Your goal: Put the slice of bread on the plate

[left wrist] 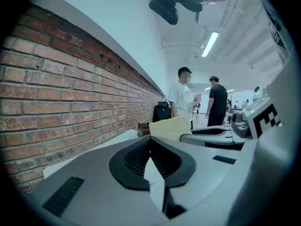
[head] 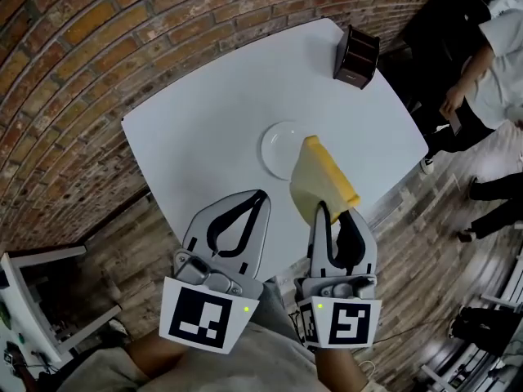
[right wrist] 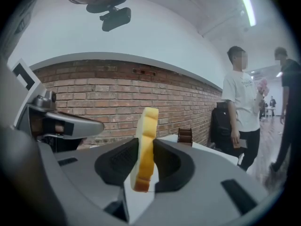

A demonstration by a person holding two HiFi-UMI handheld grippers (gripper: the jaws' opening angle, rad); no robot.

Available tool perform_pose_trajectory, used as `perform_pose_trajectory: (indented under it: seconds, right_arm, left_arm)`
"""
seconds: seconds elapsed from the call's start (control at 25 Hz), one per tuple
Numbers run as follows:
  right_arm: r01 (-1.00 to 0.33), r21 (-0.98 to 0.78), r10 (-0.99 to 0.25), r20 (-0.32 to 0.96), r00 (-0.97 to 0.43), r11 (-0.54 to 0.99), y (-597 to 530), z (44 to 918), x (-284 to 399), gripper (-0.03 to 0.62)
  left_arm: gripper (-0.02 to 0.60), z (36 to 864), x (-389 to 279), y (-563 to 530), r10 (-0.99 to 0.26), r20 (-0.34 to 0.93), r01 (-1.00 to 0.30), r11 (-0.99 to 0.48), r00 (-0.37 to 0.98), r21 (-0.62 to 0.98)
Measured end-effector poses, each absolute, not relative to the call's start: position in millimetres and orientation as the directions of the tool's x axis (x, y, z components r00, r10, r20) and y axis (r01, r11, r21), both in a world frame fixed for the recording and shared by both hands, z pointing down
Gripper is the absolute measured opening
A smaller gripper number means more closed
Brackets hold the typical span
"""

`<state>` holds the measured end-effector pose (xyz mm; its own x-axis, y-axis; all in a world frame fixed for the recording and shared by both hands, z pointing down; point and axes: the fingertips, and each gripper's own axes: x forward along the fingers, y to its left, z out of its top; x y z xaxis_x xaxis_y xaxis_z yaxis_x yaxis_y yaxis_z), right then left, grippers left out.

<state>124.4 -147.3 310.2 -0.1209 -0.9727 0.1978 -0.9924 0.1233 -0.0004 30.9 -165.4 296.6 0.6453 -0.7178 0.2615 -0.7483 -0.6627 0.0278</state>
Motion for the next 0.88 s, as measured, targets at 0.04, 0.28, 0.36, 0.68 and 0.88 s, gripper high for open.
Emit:
perform_pose_trajectory:
  seconds: [0.04, 0.28, 0.36, 0.68, 0.88]
  right_arm:
    - [-0.992, -0.003, -0.972, 0.198, -0.123, 0.125, -150.1, 311.5, 125.3, 0.104]
    - [-0.989, -0.041, -0.964, 0.222, -0.148, 0.142, -169.0, 327.8, 127.1, 0.104]
    - [-0.988, -0.054, -0.960, 0.233, -0.153, 0.145, -175.6, 334.1, 127.9, 0.104]
    - [-0.986, -0.068, -0.953, 0.254, -0.164, 0.152, -195.4, 350.5, 128.9, 0.104]
    - [-0.985, -0.077, -0.950, 0.264, -0.169, 0.153, -204.0, 358.2, 130.6, 0.104]
  left_arm:
    - [0.009, 297.3, 31.5, -166.9, -0.718, 0.262, -0.749, -0.662, 0.645, 0.027]
    - [0.009, 303.5, 33.4, -180.1, -0.723, 0.271, -0.759, -0.650, 0.635, 0.042]
    - [0.009, 306.1, 34.4, -185.0, -0.720, 0.279, -0.757, -0.651, 0.635, 0.042]
    - [0.009, 314.5, 36.7, -199.5, -0.717, 0.293, -0.759, -0.649, 0.633, 0.054]
    - [0.009, 318.6, 39.5, -205.5, -0.714, 0.301, -0.759, -0.649, 0.632, 0.057]
